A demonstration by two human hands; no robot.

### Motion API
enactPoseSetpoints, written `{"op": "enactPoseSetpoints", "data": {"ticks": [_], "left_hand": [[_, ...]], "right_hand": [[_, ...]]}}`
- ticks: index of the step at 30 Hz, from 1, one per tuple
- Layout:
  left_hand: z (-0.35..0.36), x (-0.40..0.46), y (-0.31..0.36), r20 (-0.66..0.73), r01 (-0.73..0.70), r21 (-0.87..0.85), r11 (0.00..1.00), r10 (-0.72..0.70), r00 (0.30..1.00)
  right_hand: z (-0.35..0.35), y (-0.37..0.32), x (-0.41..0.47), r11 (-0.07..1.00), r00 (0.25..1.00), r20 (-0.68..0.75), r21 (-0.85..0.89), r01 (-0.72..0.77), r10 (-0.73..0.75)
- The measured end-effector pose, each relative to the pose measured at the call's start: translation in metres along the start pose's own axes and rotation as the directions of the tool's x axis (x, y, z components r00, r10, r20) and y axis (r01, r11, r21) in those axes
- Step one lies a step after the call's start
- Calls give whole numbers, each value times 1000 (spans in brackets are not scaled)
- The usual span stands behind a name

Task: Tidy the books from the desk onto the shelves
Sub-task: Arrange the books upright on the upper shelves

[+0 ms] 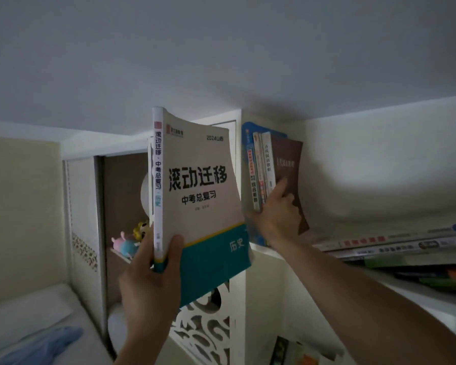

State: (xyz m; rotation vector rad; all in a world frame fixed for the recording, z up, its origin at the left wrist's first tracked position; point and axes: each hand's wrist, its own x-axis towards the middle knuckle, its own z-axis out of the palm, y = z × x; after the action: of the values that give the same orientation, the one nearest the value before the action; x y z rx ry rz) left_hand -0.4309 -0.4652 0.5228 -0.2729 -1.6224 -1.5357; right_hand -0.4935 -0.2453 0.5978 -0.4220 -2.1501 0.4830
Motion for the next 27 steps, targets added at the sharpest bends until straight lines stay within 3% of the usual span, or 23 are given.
{"op": "enactPoseSetpoints", "data": {"ticks": [5, 12, 15, 23, 25, 27], "left_hand": [[23, -2, 6, 27, -98, 35, 995, 97, 995], [80, 20, 19, 43, -175, -24, 984, 176, 983], [103, 18, 11, 28, -173, -62, 983, 175, 984], [164, 27, -7, 85, -232, 70, 970, 226, 970], [183, 33, -12, 149, -224, 31, 974, 217, 965], [200, 36, -12, 302, -136, -117, 984, 166, 939]], "right_hand": [[-11, 27, -7, 991, 990, -130, 129, -31, 48], [-33, 51, -6, 971, 982, -157, 229, -70, 107], [-31, 50, -7, 977, 987, -146, 209, -39, 70], [-22, 54, -7, 991, 991, -130, 116, 60, -44], [-19, 56, -6, 993, 989, -138, 98, 70, -56], [-15, 55, -2, 993, 988, -127, 70, 92, -83]]}}
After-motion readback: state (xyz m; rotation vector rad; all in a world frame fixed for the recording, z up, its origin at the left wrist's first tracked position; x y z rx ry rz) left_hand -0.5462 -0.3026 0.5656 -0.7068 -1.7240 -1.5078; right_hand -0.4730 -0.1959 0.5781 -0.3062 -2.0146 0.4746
